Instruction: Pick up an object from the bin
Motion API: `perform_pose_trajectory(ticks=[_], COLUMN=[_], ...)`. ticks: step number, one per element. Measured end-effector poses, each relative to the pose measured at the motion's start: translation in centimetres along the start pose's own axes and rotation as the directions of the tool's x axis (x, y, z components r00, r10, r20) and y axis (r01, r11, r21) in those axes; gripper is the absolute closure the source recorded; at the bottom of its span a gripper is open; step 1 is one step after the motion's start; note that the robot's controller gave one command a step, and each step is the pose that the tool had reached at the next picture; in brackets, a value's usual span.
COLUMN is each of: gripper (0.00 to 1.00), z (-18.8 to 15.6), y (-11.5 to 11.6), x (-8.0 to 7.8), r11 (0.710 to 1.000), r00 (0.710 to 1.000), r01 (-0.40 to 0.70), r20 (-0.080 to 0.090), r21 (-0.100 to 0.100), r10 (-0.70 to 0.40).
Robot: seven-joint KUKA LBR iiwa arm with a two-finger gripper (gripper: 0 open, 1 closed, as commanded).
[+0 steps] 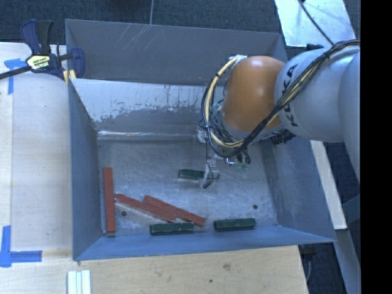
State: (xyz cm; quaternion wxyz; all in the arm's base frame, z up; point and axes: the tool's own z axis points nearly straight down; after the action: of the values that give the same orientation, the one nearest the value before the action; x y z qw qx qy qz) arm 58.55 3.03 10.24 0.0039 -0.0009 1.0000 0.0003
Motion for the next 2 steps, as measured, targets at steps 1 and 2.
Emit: perform_pose_trajectory(ticks=[1, 2], gripper=[0.00, 0.00], z=[0.2, 3.3], y=[0.7, -0.1], x=[1.2, 1.4], r11=[0.994, 0.984], r00=[0.994, 0.984], r01=[-0.109, -0.177], r20=[-0.006, -0.009], r21=[0.001, 0.002], r10=[0.109, 0.177])
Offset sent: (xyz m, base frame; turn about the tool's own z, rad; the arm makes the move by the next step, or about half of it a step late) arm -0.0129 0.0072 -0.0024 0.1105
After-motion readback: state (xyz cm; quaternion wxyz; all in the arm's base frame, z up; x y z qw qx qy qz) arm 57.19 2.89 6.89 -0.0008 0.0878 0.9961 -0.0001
